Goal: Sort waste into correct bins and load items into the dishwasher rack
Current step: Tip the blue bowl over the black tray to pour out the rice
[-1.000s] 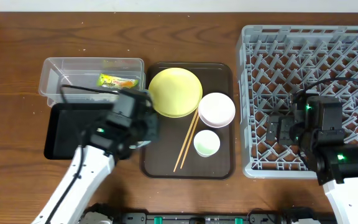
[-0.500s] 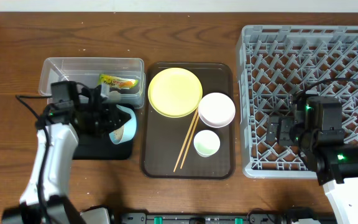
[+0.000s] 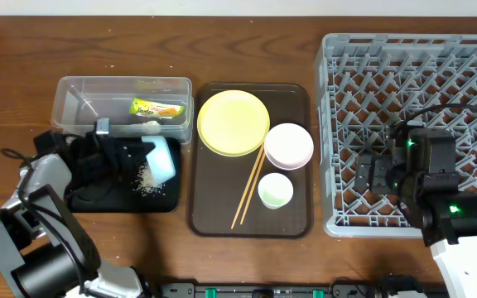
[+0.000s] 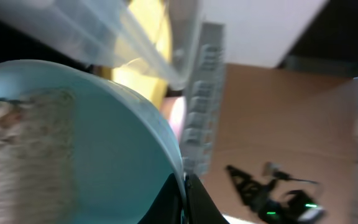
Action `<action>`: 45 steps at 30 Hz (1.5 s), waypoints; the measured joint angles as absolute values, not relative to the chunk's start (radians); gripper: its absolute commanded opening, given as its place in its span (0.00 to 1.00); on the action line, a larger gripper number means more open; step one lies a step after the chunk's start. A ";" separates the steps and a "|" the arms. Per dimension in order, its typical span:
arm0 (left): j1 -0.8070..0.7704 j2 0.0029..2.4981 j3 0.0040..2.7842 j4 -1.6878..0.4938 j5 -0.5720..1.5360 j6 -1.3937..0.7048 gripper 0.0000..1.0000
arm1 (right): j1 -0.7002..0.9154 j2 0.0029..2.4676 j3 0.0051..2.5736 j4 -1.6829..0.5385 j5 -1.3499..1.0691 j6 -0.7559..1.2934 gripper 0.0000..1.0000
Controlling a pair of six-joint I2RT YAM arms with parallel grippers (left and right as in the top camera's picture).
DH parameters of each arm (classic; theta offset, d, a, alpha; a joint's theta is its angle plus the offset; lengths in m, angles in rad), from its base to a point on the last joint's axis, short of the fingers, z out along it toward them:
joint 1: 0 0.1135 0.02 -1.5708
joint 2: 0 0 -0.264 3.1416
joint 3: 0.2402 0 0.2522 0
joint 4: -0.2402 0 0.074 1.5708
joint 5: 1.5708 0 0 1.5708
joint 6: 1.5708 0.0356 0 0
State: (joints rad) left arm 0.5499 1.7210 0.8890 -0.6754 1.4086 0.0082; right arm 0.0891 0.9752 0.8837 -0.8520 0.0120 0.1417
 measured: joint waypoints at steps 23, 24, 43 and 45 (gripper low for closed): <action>0.710 1.728 0.889 -0.677 1.544 -0.368 0.06 | 0.089 0.975 0.884 -0.852 0.012 0.142 0.99; 0.714 1.728 0.889 -0.677 1.544 -0.372 0.06 | 0.089 0.975 0.884 -0.852 0.012 0.142 0.99; 0.725 1.728 0.889 -0.683 1.546 -0.390 0.06 | 0.089 0.975 0.884 -0.852 0.012 0.142 0.99; 0.707 1.718 0.889 -0.690 1.546 -0.360 0.06 | 0.089 0.975 0.884 -0.852 0.012 0.142 0.99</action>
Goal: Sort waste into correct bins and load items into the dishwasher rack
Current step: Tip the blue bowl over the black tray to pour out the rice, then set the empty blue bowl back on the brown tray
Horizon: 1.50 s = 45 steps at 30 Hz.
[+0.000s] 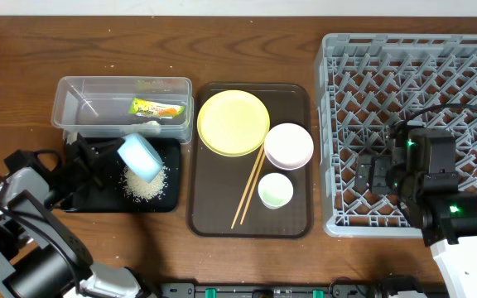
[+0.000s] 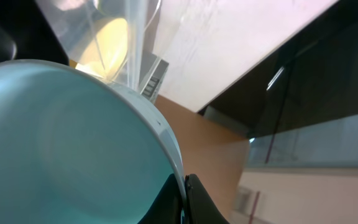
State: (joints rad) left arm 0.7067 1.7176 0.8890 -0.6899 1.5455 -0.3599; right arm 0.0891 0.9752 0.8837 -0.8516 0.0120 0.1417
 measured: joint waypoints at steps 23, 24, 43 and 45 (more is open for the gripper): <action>-0.209 1.333 0.889 -0.657 0.683 -0.256 0.06 | 0.089 0.975 0.884 -0.852 0.012 0.142 0.99; -0.252 1.342 0.889 -0.644 0.630 -0.256 0.06 | 0.089 0.975 0.884 -0.852 0.012 0.142 0.99; -0.521 1.508 0.889 -0.538 0.310 -0.248 0.49 | 0.089 0.975 0.884 -0.852 0.015 0.142 0.99; -0.521 1.495 0.891 -0.539 0.311 -0.243 0.50 | 0.089 0.975 0.884 -0.852 0.015 0.142 0.99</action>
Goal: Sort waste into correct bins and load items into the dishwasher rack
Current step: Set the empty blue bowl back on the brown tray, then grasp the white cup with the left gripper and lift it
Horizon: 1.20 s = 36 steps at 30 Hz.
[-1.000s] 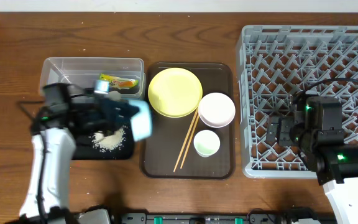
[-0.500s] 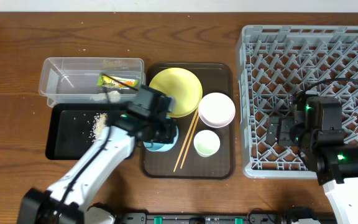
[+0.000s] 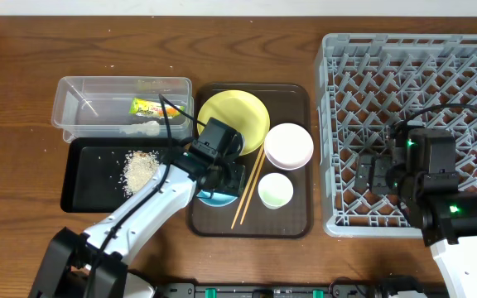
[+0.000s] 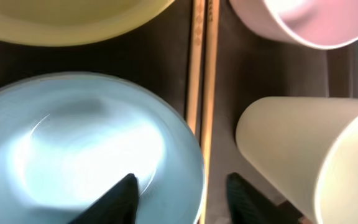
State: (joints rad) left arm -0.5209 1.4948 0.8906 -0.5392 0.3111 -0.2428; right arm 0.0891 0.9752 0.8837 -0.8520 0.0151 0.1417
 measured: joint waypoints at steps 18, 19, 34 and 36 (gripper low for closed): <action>-0.594 1.394 0.956 -0.488 0.311 -0.235 0.50 | 0.089 0.975 0.884 -0.852 0.015 0.142 0.99; -0.608 1.418 0.956 -0.488 0.311 -0.238 0.50 | 0.089 0.975 0.884 -0.852 0.015 0.142 0.99; -0.680 1.616 0.956 -0.489 0.311 -0.288 0.06 | 0.089 0.975 0.884 -0.850 0.015 0.142 0.99; -0.671 1.590 0.956 -0.490 0.311 -0.288 0.06 | 0.089 0.975 0.884 -0.844 0.015 0.142 0.99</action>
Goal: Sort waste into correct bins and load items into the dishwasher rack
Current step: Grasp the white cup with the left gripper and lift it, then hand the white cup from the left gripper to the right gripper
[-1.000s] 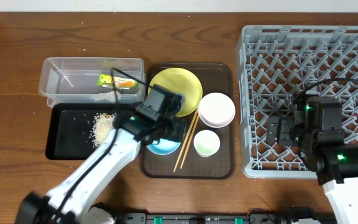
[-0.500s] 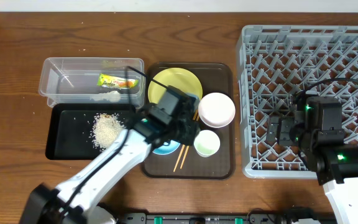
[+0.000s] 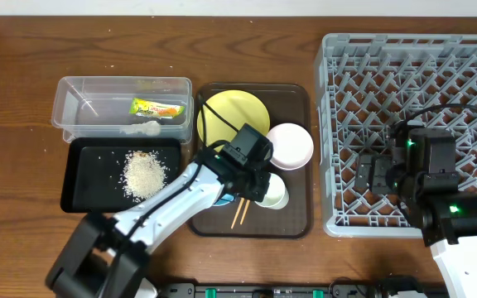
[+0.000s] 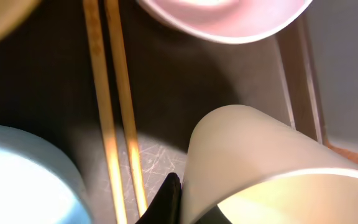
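My left gripper (image 4: 182, 186) is shut on the rim of the pale cup (image 4: 260, 162), one finger (image 4: 169, 198) outside the wall and the other inside. In the overhead view the cup (image 3: 275, 194) stands on the brown tray (image 3: 296, 222). The empty blue bowl (image 4: 23, 177) sits left of the chopsticks (image 4: 114, 124), and the overhead view shows the bowl (image 3: 215, 200) mostly under my arm. The pink bowl (image 3: 291, 145) and yellow plate (image 3: 230, 116) lie further back. My right gripper (image 3: 367, 176) hovers over the grey dishwasher rack (image 3: 412, 66); its jaws are unclear.
A clear bin (image 3: 81, 103) at the back left holds a green-orange wrapper (image 3: 157, 108). In front of it a black tray (image 3: 81, 194) holds a pile of rice (image 3: 143, 174). The rack fills the right side of the wooden table (image 3: 15, 66).
My left gripper was open over the blue bowl on the brown tray. It is now further right, shut on the pale cup's rim. The bowl stays on the tray; the right arm is unmoved.
First my left gripper held the blue bowl tipped over the black tray, rice inside. Then the bowl was empty and the rice lay on the black tray. Later the bowl sat on the brown tray with my gripper open. Now I grip the cup.
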Action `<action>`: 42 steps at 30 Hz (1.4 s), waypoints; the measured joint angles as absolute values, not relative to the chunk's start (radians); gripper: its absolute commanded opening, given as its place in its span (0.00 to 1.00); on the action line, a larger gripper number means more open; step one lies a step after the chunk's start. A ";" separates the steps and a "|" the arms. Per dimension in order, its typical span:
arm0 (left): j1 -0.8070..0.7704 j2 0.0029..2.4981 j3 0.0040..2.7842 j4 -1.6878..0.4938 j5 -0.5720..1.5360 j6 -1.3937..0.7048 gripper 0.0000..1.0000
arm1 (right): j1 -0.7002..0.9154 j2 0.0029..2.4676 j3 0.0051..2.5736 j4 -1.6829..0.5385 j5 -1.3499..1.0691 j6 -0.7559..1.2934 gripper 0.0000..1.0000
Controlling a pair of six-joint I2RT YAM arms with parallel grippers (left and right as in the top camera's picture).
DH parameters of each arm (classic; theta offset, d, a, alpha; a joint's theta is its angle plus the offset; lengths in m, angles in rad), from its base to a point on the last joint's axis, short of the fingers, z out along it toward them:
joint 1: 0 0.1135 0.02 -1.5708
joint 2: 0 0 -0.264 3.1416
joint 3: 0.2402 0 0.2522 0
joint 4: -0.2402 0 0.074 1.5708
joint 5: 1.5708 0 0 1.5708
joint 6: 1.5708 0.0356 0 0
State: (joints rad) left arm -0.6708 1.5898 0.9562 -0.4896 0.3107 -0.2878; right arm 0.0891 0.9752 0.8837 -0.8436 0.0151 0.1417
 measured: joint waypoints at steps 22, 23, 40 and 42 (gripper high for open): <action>-0.239 1.563 0.961 -0.051 0.958 -0.616 0.06 | 0.093 1.096 0.885 -0.742 -0.533 -0.060 0.99; -0.243 1.585 0.961 -0.047 1.021 -0.624 0.06 | 0.097 1.114 0.885 -0.744 -0.571 -0.081 0.99; -0.324 1.633 0.961 -0.019 1.300 -0.655 0.06 | 0.183 1.353 0.885 -0.371 -1.056 -0.254 0.99; -0.325 1.633 0.961 -0.019 1.310 -0.656 0.06 | 0.183 1.353 0.885 -0.345 -1.098 -0.266 0.98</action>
